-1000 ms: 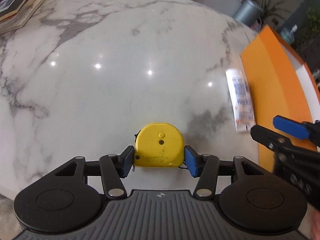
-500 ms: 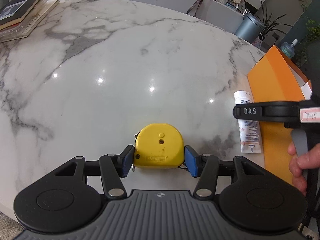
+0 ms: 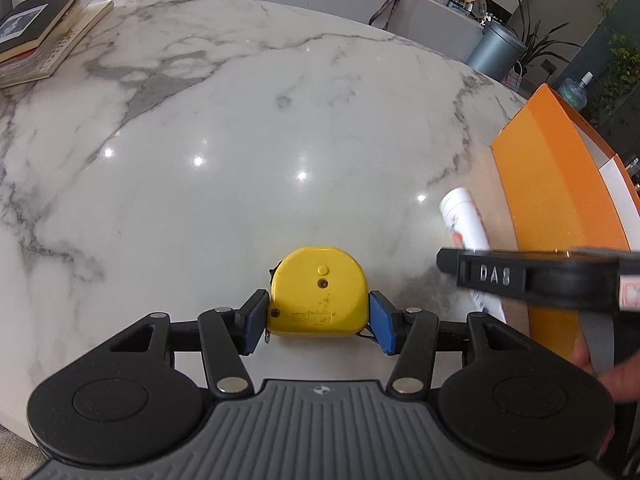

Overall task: Organize rigid objects
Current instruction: 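Grasp the white lotion tube with the right tool while the left tool lifts the tape measure, then carry the tape measure and white tube over the orange box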

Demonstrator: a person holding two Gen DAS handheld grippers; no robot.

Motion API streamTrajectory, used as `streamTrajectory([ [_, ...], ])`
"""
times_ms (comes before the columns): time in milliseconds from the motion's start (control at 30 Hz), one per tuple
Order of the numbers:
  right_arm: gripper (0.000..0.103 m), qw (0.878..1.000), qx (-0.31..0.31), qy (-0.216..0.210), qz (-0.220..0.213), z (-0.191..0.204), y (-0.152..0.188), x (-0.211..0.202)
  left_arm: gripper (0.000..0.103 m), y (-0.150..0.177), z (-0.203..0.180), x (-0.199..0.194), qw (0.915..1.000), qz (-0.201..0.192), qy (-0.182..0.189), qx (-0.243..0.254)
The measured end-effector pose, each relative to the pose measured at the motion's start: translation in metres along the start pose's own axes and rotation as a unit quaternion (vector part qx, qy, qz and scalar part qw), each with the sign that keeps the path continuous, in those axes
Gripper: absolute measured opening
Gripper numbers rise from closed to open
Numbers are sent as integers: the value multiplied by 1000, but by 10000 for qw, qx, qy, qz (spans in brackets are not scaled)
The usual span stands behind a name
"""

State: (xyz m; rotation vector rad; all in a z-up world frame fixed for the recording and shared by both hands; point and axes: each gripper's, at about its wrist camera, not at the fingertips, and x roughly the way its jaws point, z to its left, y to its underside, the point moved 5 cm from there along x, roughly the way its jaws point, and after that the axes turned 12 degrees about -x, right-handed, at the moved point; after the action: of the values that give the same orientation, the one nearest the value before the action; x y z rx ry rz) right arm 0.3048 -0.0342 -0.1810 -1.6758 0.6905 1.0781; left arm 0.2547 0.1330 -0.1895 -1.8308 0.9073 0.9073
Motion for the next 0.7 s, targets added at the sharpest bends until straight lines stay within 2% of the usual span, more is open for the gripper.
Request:
streamTrajectory([
  [200, 34, 9983, 247, -531, 61, 10, 20, -13, 63, 2, -1, 0, 9999, -31, -74, 104],
  [267, 34, 9979, 284, -574, 75, 9, 27, -18, 63, 3, -1, 0, 9999, -55, -90, 94],
  [333, 30, 9977, 308, -608, 32, 8, 33, -23, 66, 3, -1, 0, 9999, -89, -98, 69],
  [367, 25, 9978, 296, -598, -14, 6, 33, -26, 67, 2, 0, 0, 9999, -111, -90, 43],
  [467, 23, 9974, 284, -658, -104, 8, 38, -37, 67, 2, -1, 0, 9998, -156, -97, 30],
  [533, 22, 9970, 302, -699, -146, 7, 39, -42, 62, 3, -2, -1, 9998, -149, -110, 90],
  [700, 21, 9951, 351, -855, -343, 3, 43, -63, 61, 3, -5, -2, 9997, -126, -99, 160],
])
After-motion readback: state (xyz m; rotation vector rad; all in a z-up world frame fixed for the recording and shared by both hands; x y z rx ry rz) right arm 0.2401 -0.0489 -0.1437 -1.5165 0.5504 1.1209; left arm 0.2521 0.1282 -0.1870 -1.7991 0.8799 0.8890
